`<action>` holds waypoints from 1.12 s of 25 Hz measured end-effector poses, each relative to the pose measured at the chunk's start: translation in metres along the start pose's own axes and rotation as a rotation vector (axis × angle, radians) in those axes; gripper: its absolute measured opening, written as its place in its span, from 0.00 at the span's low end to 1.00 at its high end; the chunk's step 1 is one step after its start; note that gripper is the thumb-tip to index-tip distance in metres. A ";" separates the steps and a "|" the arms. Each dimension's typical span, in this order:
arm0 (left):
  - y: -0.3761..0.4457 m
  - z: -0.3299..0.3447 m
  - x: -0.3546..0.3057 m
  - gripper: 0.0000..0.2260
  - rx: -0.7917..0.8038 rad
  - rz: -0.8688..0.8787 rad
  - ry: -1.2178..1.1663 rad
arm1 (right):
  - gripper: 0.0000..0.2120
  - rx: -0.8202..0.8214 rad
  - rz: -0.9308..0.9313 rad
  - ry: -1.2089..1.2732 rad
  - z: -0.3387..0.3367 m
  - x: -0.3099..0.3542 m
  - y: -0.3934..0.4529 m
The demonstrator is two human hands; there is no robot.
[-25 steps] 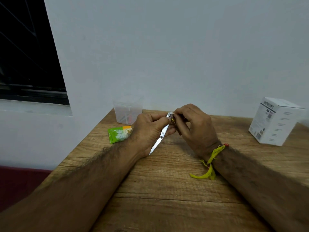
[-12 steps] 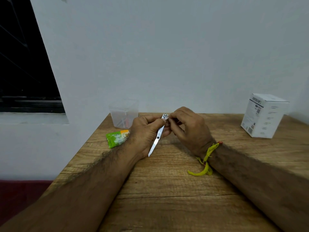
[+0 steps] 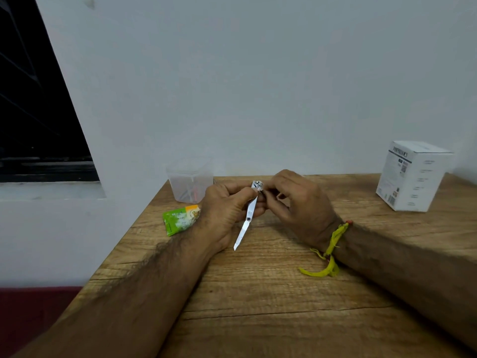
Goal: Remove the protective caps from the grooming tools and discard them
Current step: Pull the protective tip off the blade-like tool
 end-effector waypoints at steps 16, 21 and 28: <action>0.003 -0.001 0.004 0.05 0.000 -0.001 0.024 | 0.04 0.003 -0.036 -0.037 -0.007 0.003 -0.003; 0.003 0.000 0.003 0.04 0.001 -0.005 0.019 | 0.04 0.012 -0.051 -0.054 -0.008 0.005 -0.004; 0.003 0.001 0.005 0.04 0.020 -0.019 0.008 | 0.04 -0.001 -0.029 -0.086 -0.011 0.001 -0.004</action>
Point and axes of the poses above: each hand's wrist, its own y-axis towards the middle knuckle, its own z-axis out of the palm, x = y × z, the point moved 9 cm from there along y, towards the middle knuckle, and after that the axes turned 1 degree about -x, right-handed, at the moved point
